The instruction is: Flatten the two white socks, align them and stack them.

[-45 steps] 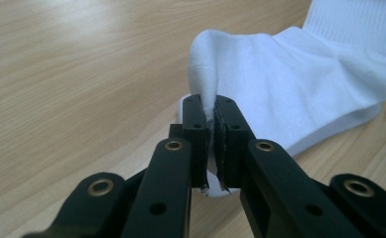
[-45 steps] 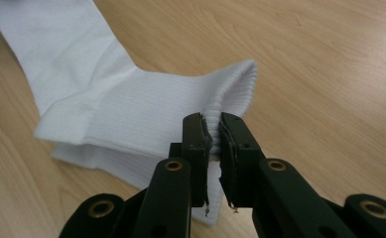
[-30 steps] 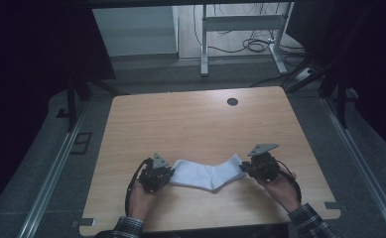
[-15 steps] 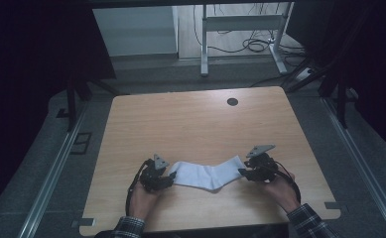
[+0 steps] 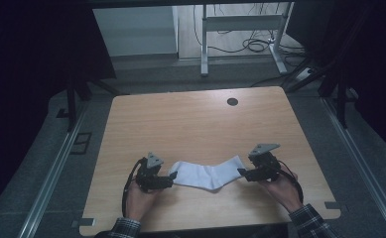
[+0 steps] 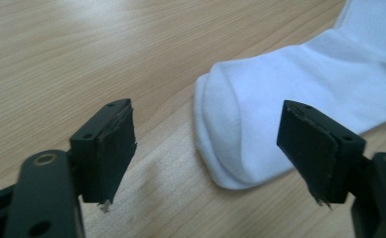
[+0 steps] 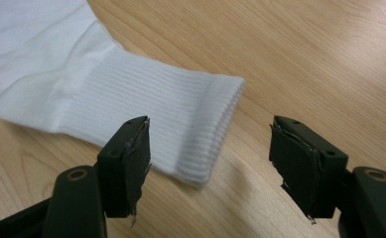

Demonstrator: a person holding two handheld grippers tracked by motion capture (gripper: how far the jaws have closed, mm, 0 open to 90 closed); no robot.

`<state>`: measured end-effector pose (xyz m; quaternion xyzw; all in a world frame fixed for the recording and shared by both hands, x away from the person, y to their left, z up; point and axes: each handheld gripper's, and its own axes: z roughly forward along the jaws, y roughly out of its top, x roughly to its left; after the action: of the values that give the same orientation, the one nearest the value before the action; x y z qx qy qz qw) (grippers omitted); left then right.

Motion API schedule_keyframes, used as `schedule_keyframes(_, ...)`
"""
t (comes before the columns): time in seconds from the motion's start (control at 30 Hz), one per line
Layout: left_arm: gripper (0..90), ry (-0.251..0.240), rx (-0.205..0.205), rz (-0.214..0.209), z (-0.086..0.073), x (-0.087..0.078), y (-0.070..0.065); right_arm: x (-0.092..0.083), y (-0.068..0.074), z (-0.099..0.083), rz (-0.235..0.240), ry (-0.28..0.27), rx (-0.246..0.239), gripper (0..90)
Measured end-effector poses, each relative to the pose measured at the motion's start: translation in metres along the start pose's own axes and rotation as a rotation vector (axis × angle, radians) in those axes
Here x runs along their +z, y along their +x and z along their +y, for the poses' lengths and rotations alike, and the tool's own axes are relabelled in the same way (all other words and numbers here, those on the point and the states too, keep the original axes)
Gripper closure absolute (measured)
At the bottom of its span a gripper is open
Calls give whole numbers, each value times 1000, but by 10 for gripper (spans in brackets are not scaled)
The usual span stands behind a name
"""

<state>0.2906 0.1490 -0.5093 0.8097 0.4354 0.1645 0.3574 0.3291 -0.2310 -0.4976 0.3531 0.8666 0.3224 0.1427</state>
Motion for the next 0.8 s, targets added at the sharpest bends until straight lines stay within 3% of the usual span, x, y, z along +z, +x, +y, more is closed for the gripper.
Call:
schedule_keyframes(0.2,167,-3,20,-4,-3,-10,3,-13,-9,-5,-5,-50,34,233)
schedule_keyframes(0.47,151,11,3,4,-16,-16,17,-23,-22,-16,-23,-76,68,162)
schedule_keyframes(0.67,147,17,-29,1,-29,-19,33,-26,-32,-29,-45,-65,94,127)
schedule_keyframes(0.8,143,42,-48,-2,-38,-18,42,-24,-39,-41,-55,-21,115,123)
